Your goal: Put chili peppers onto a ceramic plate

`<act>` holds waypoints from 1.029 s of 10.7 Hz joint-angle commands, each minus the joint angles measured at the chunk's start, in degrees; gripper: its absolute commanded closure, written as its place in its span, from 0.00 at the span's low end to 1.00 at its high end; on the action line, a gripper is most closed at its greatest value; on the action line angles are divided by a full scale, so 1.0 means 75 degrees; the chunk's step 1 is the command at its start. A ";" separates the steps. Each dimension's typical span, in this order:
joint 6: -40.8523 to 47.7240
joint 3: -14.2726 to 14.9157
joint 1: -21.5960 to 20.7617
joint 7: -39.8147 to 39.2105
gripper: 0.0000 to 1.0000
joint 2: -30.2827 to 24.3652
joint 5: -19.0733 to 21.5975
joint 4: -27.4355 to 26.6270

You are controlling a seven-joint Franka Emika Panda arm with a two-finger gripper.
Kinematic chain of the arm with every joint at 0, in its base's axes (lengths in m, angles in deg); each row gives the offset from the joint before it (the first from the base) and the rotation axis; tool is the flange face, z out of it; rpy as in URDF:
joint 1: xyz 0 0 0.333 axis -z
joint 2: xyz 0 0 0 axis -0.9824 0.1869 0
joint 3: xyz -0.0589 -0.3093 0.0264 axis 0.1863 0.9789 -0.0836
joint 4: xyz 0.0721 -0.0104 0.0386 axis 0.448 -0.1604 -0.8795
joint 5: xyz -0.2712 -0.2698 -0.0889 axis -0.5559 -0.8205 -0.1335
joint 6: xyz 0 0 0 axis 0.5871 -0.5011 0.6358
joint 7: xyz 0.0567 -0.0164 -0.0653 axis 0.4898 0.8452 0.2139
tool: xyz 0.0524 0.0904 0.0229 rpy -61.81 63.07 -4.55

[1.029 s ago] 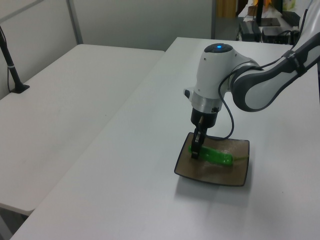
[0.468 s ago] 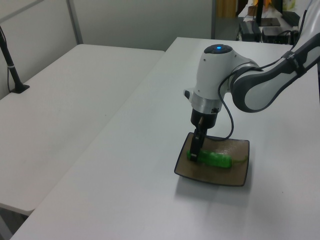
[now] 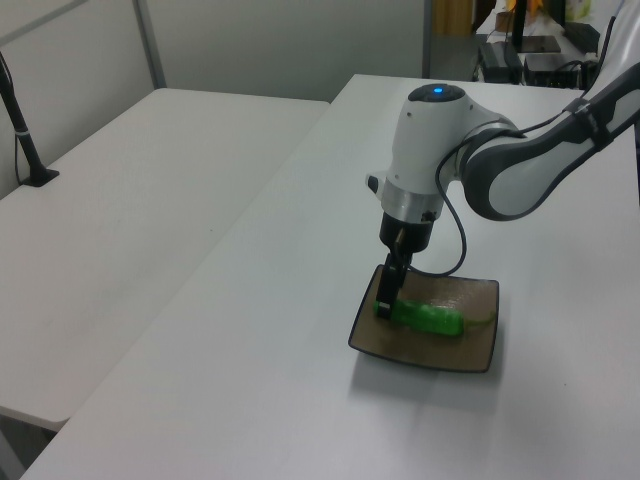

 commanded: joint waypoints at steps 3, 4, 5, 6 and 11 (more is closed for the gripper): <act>0.2029 0.0091 0.0538 0.0105 0.00 -0.1467 -0.0185 0.0252; 0.2814 0.0091 0.0726 0.0106 0.00 -0.1877 -0.0197 0.0289; 0.3472 0.0091 0.0925 0.0106 0.00 -0.2298 -0.0197 0.0289; 0.4105 0.0103 0.1136 0.0106 0.00 -0.2732 -0.0197 0.0301; 0.6127 0.0126 0.2671 -0.0034 0.00 -0.3884 -0.0173 0.0524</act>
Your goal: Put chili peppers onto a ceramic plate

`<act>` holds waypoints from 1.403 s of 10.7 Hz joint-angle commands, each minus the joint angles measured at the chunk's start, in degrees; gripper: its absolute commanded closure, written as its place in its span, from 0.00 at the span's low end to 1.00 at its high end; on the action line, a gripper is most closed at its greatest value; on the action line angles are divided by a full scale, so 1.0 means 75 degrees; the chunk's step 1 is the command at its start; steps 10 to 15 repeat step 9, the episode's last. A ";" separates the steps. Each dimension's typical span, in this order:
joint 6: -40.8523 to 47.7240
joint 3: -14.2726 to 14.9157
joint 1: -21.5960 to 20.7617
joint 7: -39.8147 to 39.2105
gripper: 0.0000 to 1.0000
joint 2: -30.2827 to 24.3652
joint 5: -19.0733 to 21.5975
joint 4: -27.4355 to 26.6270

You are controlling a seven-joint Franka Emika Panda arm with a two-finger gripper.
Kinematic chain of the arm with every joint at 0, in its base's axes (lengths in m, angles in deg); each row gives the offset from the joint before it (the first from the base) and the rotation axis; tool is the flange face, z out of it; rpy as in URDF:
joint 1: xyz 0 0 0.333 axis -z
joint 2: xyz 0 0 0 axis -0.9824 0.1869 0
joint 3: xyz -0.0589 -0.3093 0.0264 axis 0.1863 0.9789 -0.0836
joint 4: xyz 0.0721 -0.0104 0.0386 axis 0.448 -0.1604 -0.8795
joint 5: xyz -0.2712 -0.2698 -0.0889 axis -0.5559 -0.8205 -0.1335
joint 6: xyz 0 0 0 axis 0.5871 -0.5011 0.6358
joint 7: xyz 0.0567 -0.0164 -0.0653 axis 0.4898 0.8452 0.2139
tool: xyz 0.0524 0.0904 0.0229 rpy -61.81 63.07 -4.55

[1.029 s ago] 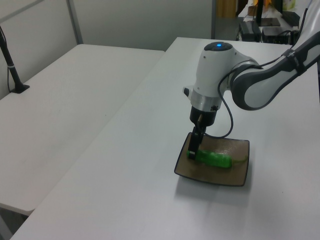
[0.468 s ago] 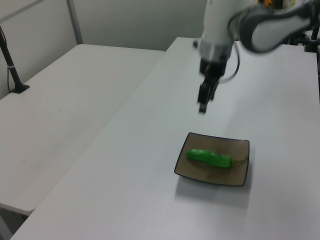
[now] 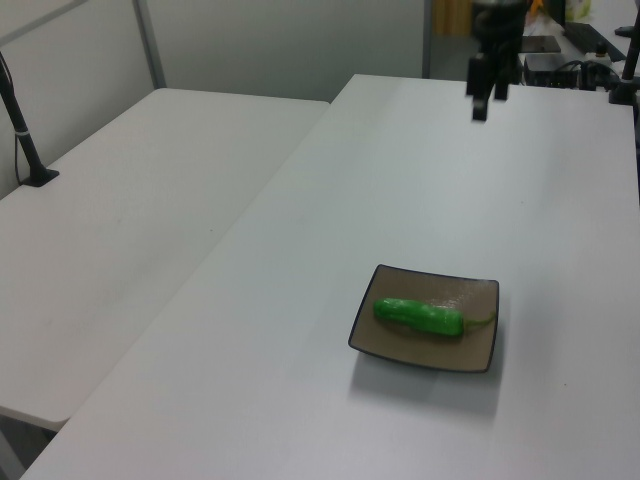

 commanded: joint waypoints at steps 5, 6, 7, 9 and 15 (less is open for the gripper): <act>-0.1337 0.0378 0.0761 -0.2683 0.00 0.0112 -0.0061 -0.0324; -0.1364 0.0378 0.0761 -0.2989 0.00 0.0195 -0.0061 -0.0324; -0.1352 0.0378 0.0761 -0.3050 0.00 0.0242 -0.0072 -0.0324; -0.1376 0.0378 0.0761 -0.3062 0.00 0.0347 -0.0061 -0.0312; -0.1376 0.0378 0.0761 -0.3062 0.00 0.0347 -0.0061 -0.0312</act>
